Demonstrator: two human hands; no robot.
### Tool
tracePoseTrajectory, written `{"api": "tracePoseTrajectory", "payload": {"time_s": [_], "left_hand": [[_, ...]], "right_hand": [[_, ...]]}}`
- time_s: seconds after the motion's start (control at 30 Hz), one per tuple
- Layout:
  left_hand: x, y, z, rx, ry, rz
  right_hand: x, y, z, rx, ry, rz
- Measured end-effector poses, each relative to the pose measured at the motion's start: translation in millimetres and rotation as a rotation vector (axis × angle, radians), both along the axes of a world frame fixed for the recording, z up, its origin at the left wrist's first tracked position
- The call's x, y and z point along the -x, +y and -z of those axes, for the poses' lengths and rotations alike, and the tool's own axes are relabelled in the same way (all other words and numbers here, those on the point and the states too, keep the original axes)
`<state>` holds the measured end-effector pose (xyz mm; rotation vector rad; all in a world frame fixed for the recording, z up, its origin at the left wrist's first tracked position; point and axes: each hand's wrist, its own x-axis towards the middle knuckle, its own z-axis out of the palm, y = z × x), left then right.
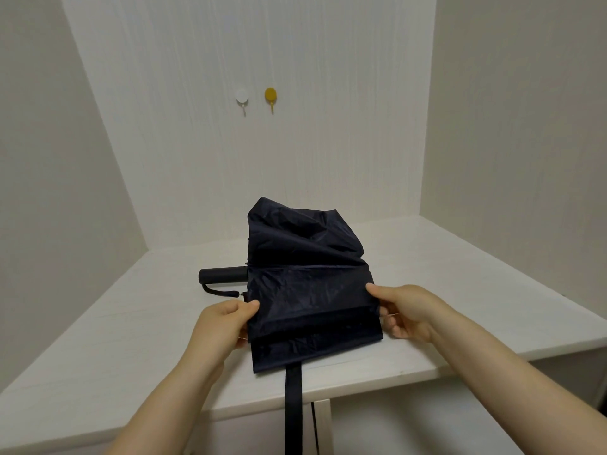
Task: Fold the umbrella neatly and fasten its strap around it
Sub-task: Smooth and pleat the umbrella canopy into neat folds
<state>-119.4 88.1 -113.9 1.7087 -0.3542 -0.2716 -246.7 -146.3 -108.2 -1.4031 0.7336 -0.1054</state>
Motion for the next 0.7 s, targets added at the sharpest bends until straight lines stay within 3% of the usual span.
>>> {"api": "tracePoseTrajectory", "payload": {"time_s": [0.2,0.43,0.7], "left_hand": [[4,7,0,0.117,0.074,0.031],[12,11,-1,0.263,-0.044,0.068],[12,21,7,0.224,-0.147,0.067]], "right_hand": [[7,1,-3,0.002,0.021,-0.036],[8,3,3,-0.062,-0.095,0.044],[6,9,6,-0.204,-0.322,0.186]]}}
